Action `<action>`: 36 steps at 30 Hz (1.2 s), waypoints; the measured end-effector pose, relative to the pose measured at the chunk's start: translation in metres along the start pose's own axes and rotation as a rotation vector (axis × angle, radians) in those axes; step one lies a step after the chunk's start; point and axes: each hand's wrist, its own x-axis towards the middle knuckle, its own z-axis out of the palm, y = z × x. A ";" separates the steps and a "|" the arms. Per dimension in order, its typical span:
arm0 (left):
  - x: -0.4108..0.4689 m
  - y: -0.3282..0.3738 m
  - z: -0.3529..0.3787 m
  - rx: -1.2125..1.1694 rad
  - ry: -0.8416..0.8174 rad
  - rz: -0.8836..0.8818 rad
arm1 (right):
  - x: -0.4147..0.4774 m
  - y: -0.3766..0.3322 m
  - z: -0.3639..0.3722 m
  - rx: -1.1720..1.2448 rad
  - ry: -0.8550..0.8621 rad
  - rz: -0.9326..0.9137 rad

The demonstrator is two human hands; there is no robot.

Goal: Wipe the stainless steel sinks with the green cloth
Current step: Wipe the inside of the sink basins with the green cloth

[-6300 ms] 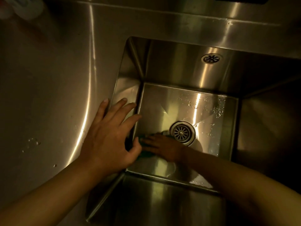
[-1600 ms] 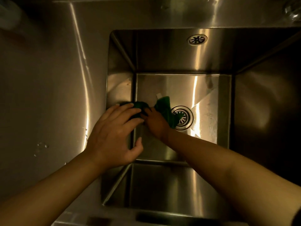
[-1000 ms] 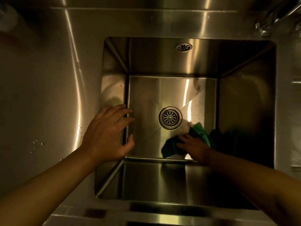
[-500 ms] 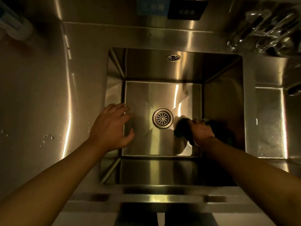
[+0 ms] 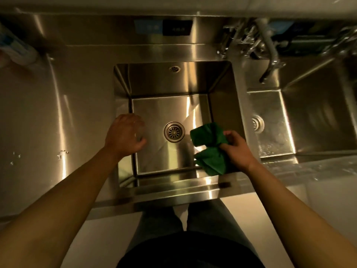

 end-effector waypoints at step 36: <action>-0.051 0.373 0.107 -0.141 -0.145 -0.347 | -0.043 0.108 -0.151 -1.235 -0.116 -0.733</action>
